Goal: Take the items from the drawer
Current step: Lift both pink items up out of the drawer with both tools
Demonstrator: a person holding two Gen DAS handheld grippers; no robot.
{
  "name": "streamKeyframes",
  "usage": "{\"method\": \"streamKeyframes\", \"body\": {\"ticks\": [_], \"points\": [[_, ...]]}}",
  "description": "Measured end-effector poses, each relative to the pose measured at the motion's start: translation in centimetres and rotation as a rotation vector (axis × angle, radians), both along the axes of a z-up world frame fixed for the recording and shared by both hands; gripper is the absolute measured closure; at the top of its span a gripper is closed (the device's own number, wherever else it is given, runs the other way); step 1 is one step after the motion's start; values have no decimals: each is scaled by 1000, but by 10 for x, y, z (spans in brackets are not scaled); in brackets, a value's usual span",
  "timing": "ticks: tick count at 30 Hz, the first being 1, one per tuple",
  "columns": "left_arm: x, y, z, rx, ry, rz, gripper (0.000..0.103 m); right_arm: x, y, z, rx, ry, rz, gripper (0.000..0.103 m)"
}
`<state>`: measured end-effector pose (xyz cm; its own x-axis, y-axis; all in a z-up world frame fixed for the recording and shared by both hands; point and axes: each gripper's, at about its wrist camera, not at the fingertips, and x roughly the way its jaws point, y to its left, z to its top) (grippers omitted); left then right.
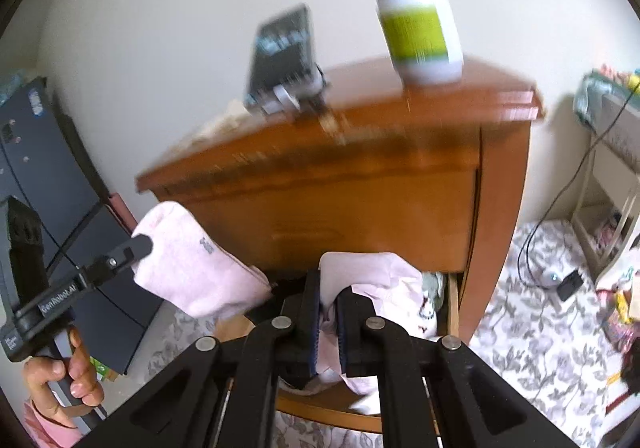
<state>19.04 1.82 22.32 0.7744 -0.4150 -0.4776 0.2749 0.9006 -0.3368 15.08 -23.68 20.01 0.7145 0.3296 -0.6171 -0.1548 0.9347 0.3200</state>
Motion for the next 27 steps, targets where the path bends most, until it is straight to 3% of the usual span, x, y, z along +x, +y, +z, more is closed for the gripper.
{"method": "streamKeyframes", "body": {"ticks": [11,27], "points": [[-65,14,39,-23,-69,2,93,-71,8,66,-30,-115,23,95],[-146,33,45,-52,-105,-9,93,-153,25,80,-57,-126,59,95]]}}
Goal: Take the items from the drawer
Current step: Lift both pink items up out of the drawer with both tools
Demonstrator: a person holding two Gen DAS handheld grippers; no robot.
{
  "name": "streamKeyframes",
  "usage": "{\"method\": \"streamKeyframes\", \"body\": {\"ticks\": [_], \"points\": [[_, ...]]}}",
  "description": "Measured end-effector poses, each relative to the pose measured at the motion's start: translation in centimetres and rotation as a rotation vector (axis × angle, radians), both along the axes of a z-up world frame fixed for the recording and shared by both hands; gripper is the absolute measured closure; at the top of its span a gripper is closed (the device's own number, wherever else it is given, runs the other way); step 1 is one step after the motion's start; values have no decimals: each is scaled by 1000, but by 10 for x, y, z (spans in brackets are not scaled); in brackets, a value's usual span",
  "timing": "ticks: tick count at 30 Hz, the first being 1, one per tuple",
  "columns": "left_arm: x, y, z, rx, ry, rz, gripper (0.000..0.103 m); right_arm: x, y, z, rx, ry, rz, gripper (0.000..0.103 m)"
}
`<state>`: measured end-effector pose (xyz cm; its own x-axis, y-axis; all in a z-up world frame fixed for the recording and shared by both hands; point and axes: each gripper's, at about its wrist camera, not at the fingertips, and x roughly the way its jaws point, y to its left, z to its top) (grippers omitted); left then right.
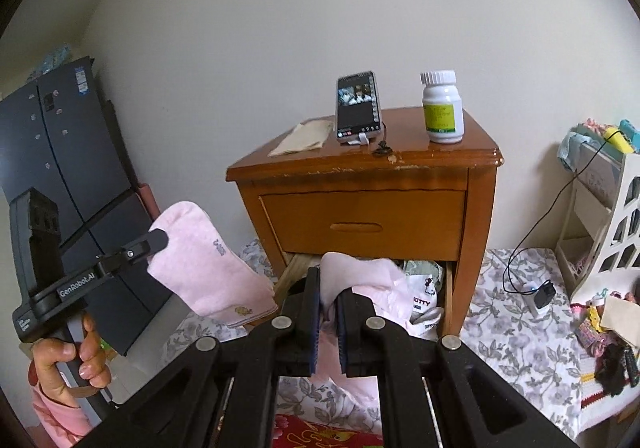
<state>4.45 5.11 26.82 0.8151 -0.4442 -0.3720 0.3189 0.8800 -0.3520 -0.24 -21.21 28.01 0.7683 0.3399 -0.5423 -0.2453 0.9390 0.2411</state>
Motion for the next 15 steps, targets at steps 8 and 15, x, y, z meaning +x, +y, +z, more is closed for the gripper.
{"method": "streamKeyframes", "body": {"ticks": [8,15], "points": [[-19,-6,-5,12,1,-24,92,-30,5,15,-7,-64,22,95],[-17,-19,-33,34,67,-60,92,-27,13,-19,-39,28,37,95]]}}
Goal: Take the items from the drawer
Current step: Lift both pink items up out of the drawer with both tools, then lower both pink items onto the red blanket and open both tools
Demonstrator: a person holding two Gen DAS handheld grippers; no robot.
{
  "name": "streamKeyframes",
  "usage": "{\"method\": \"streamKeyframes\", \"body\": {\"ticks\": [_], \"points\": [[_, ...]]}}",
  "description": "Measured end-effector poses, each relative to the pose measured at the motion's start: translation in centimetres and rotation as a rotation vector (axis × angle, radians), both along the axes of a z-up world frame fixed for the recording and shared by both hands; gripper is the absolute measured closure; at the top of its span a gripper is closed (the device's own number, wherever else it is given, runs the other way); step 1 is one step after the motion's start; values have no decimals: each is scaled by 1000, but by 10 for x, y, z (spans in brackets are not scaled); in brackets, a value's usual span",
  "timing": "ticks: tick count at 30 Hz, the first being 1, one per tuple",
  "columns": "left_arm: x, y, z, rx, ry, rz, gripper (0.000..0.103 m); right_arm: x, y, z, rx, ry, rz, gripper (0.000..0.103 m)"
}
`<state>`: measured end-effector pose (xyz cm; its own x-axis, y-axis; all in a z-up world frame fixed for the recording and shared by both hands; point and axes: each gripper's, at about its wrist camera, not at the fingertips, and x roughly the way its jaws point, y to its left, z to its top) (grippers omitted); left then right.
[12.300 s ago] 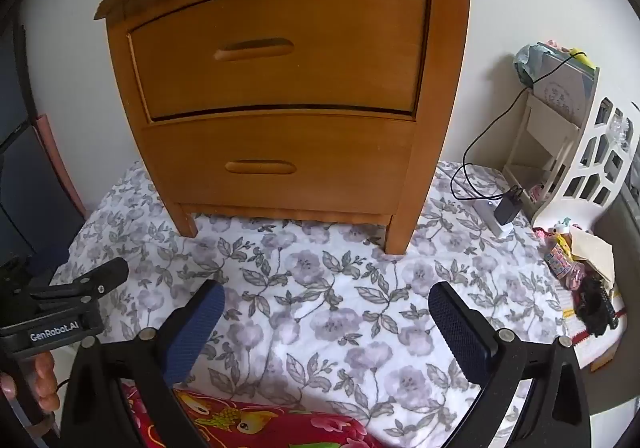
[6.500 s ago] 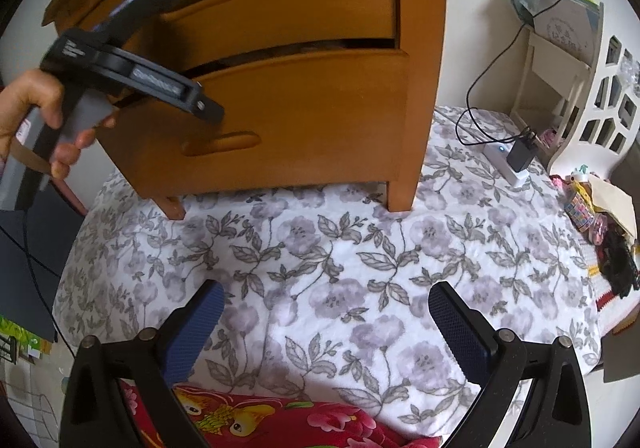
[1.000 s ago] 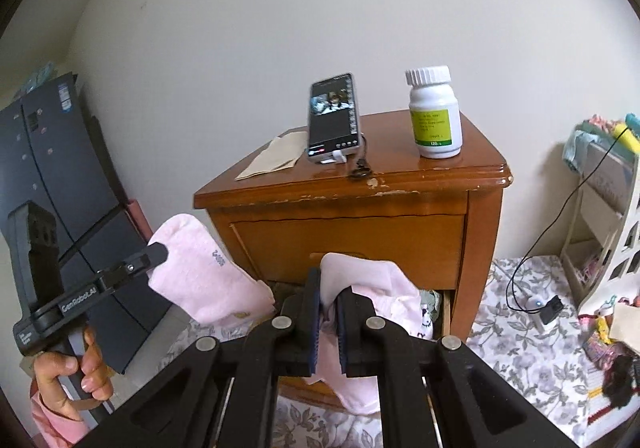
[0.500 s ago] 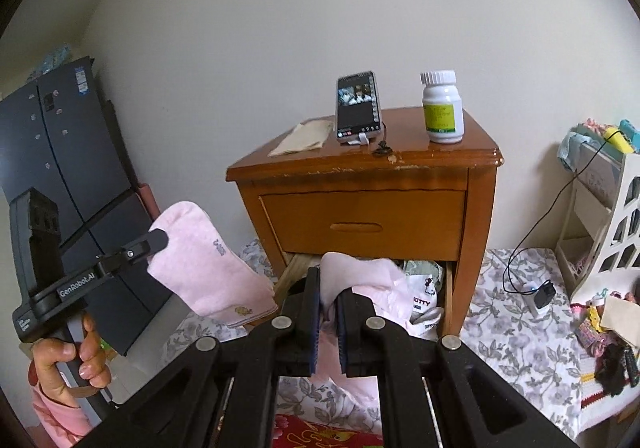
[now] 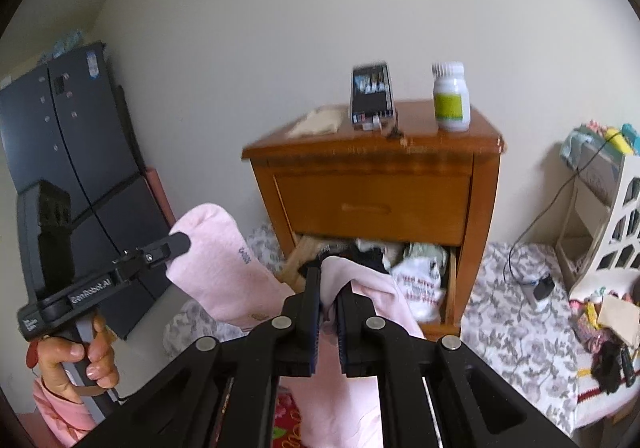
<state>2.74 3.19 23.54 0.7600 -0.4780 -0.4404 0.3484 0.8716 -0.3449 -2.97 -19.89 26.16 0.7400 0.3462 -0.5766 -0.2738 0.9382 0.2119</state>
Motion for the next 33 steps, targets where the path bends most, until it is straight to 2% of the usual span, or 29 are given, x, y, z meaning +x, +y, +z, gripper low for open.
{"method": "streamKeyframes", "body": {"ticks": [15,29,33], "points": [[35,-23,-94,93,252,-24,92,42,12,-122,-27,308,20,95],[84,-44,-194,180,505,-35,92,92,14,-210,-88,513,-18,95],[90,-43,-210,193,554,-23,92,107,12,-236,-115,565,-44,95]]}}
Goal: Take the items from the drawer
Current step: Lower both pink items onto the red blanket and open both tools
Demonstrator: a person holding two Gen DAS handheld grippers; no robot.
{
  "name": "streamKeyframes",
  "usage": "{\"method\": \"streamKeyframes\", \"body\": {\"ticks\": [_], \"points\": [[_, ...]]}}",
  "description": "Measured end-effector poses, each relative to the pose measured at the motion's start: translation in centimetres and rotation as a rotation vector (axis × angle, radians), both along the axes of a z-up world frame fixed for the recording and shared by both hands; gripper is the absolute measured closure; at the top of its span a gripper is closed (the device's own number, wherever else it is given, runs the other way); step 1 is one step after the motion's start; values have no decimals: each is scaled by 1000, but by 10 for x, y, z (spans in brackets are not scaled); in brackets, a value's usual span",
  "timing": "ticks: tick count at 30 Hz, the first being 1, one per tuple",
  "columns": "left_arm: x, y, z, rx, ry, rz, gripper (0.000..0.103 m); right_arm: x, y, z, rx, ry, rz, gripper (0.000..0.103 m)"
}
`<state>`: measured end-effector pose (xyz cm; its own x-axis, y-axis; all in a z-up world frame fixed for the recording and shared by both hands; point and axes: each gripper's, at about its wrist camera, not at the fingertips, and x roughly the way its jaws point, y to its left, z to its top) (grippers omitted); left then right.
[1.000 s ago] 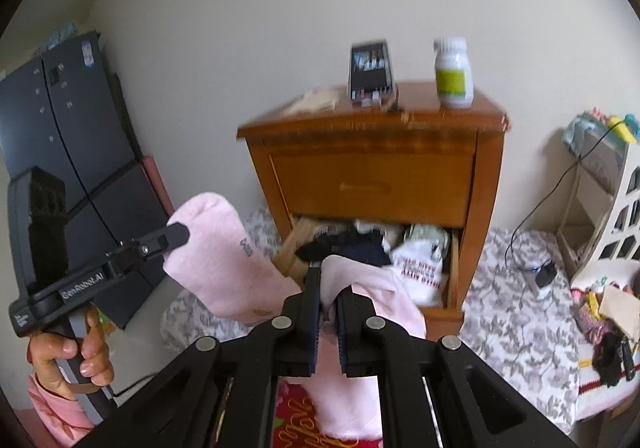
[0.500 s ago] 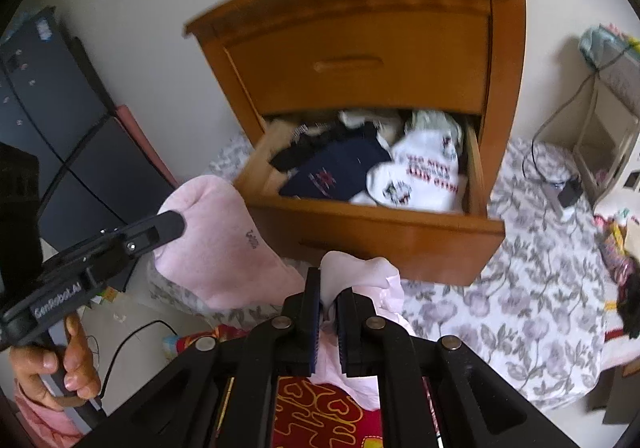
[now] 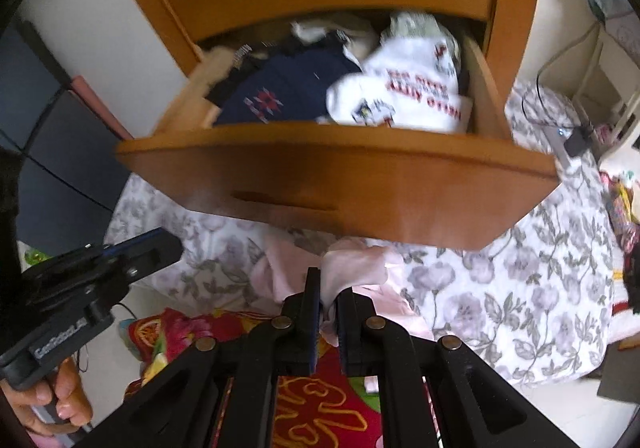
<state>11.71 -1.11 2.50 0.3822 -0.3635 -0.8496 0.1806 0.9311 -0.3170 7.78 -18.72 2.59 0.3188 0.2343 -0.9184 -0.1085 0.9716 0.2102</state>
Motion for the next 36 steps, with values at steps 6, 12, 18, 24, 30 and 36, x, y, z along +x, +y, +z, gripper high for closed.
{"method": "streamKeyframes", "body": {"ticks": [6,12,18,24,30,36], "points": [[9,5,-14,31,44,23,85,14,-3,-17,-12,31,-13,92],[13,7,-22,60,65,43,51,14,1,-36,-44,104,5,81],[15,8,-27,100,88,58,32,13,-1,-44,-71,130,-9,47],[17,13,-30,138,94,86,18,13,-6,-41,-83,121,-21,28],[18,21,-27,143,70,120,9,12,-10,-40,-87,103,-39,4],[18,27,-15,121,14,145,3,10,-15,-32,-69,63,-49,0]]}}
